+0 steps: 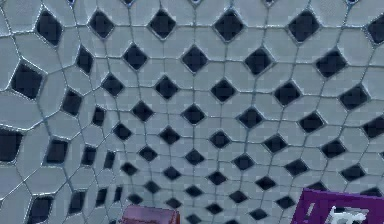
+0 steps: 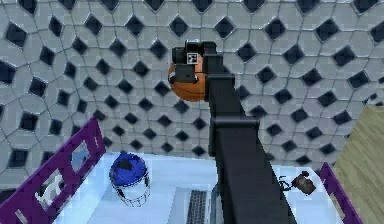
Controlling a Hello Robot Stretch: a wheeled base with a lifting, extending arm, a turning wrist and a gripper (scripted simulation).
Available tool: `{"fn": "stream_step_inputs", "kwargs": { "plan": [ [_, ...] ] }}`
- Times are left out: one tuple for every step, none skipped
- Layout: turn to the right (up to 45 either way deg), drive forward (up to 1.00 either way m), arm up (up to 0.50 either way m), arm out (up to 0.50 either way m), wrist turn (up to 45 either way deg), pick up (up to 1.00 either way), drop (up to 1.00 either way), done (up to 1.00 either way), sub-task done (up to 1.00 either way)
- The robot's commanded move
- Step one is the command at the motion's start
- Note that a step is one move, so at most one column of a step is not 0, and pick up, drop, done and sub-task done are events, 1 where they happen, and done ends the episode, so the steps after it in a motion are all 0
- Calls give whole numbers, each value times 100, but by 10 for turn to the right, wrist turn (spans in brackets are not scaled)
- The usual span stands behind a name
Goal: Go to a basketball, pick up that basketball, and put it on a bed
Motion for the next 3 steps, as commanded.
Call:
{"fn": "stream_step_inputs", "kwargs": {
  "plan": [
    [0, 0, -40, 0, 0, 0, 0, 0, 0],
    [0, 0, -32, 0, 0, 0, 0, 0, 0],
    [0, 0, 0, 0, 0, 0, 100, 0, 0]
  ]
}}
